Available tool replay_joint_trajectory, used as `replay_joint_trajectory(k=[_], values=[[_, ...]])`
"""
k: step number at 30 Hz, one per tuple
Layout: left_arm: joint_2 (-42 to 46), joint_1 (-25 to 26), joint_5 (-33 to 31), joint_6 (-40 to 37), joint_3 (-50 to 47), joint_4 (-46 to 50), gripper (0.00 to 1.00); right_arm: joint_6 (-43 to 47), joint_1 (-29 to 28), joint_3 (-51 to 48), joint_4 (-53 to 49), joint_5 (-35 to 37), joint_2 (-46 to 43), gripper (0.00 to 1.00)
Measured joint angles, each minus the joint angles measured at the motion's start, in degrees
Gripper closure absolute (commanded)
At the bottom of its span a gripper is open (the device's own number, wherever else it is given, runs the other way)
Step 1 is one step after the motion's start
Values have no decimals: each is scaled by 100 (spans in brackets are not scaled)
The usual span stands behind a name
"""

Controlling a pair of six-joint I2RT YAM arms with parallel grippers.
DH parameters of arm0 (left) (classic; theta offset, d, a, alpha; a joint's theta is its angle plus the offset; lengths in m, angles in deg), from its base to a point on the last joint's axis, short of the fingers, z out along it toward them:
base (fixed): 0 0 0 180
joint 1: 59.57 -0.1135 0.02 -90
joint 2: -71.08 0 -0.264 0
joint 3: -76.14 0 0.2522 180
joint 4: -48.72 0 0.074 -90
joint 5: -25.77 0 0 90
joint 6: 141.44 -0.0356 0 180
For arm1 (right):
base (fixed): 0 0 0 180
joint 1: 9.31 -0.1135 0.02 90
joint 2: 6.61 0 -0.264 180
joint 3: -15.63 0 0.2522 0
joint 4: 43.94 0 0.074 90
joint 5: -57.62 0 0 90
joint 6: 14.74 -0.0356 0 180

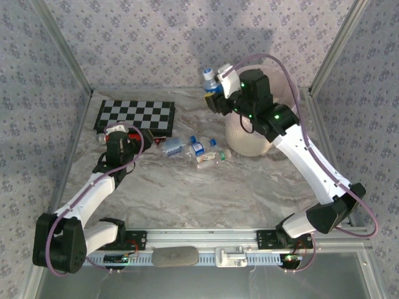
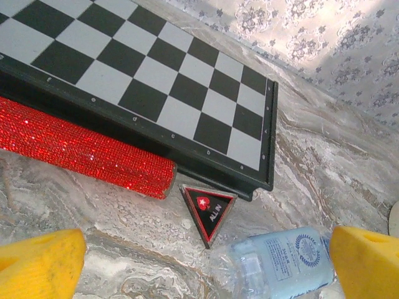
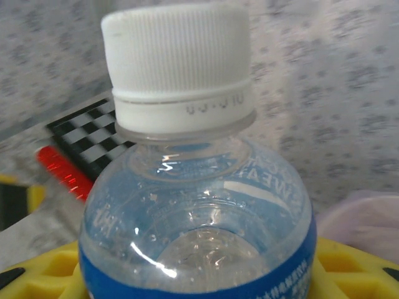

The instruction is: Put the plastic bottles in the bin

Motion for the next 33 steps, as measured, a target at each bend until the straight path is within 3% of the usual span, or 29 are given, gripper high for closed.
replay_joint_trajectory(k=[6, 11, 18, 22, 26, 33], values=[[-164, 0, 179, -2, 0, -2, 0, -98, 852, -13, 262, 741, -15, 59], [-245, 42, 254, -22, 2, -4, 0, -514, 1646, -249, 254, 841, -26, 59], [-420, 212, 282, -122, 39, 4, 0, -1366, 2610, -763, 153, 116, -17, 56], [-535, 334, 284, -170, 179, 15, 0, -1641, 2802, -820, 116, -376, -2, 53], [-623, 446, 302, -238, 339, 24, 0, -1755, 2813, -831, 76, -601, 76, 40], [-863, 669, 334, -435, 605, 144, 0, -1912, 2817, -831, -52, -682, 175, 7]])
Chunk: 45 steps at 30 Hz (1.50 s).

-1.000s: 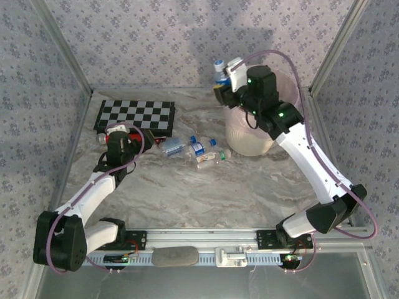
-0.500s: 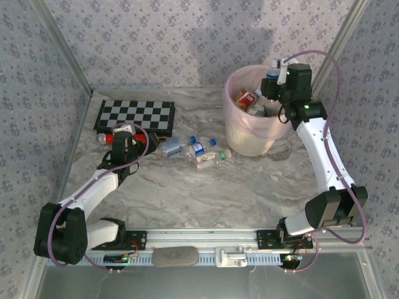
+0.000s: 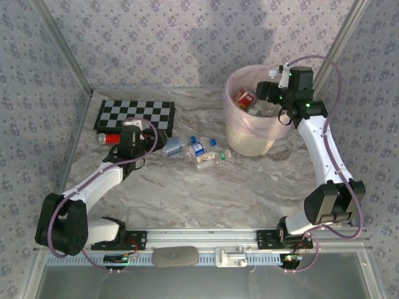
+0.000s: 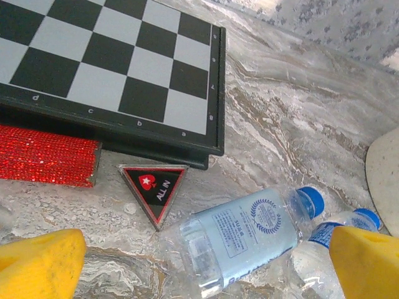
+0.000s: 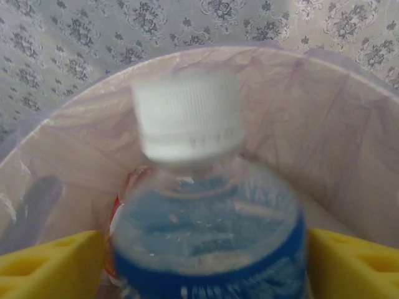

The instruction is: Put the plastic bottles in the bin

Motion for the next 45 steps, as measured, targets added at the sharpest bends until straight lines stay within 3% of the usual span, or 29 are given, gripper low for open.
replay_joint_trajectory(k=[1, 11, 16, 25, 34, 45], values=[[-33, 33, 11, -39, 33, 35, 0, 2, 0, 11, -2, 2, -2, 1], [-273, 328, 50, -310, 306, 122, 0, -7, 0, -146, 260, -81, -739, 1], [-518, 636, 162, -588, 538, 184, 0, -52, -20, -750, 850, -748, -1615, 1], [-1429, 1412, 551, -1357, 1648, 501, 0, -155, -442, -1937, 1458, -1484, -2264, 1], [-2715, 2146, 1021, -2044, 2986, 1360, 4, -195, -549, -2634, 1517, -1473, -2625, 1], [-3681, 2527, 1209, -2334, 3757, 2398, 9, -111, -549, -2793, 1585, -1204, -2835, 1]])
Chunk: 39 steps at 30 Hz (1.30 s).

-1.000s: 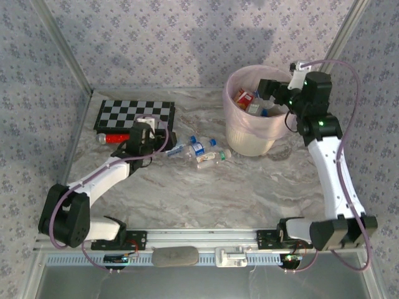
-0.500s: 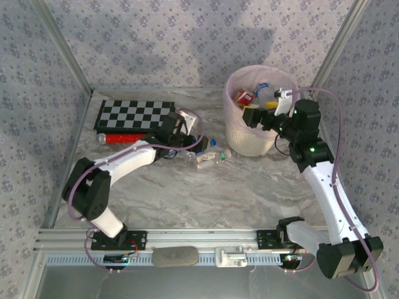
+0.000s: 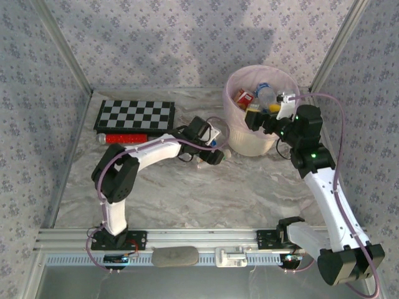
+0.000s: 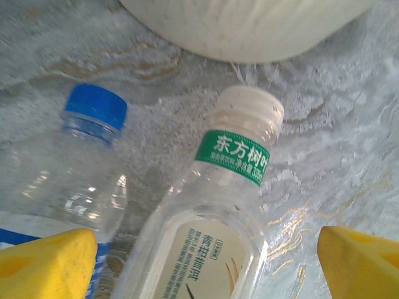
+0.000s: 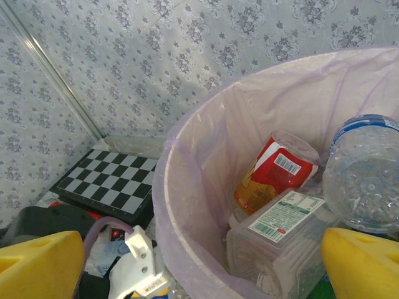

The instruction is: Put the plastic bottles in the bin

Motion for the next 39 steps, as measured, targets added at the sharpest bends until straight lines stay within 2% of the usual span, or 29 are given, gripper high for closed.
replay_joint_trajectory(k=[21, 25, 30, 39], values=[[-560, 339, -151, -46, 249, 492, 16, 0, 0, -37, 2, 127, 0, 1], [-638, 376, -297, -46, 249, 507, 27, 0, 0, -39, 2, 127, 0, 1], [-686, 391, -490, -20, 249, 509, 45, 0, 0, -39, 2, 127, 0, 1], [-286, 376, -831, 92, -188, 166, 52, 4, 0, -28, -15, 146, 0, 1]])
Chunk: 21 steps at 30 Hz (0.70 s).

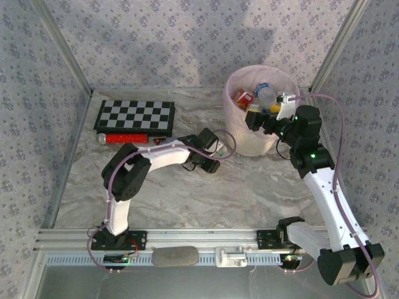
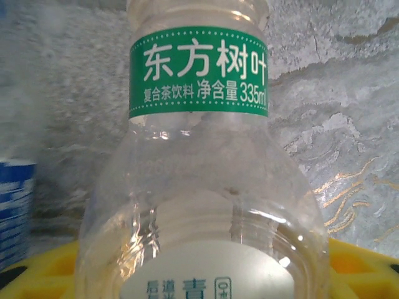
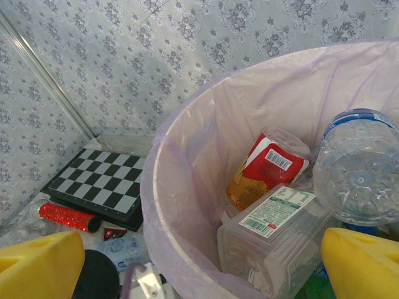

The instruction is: Put the plastic bottles in the bin

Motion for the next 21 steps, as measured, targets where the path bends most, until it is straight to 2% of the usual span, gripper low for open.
replay_joint_trajectory(k=[9, 17, 21], values=[[1364, -282, -487, 275, -472, -616, 52, 79, 105, 428, -284, 739, -101, 1], [2306, -474, -822, 297, -546, -1185, 50, -236, 710, 356, -518, 1333, -514, 1], [2417, -518, -872, 203, -223, -1272, 50, -485, 1034, 96, -507, 1443, -706, 1]])
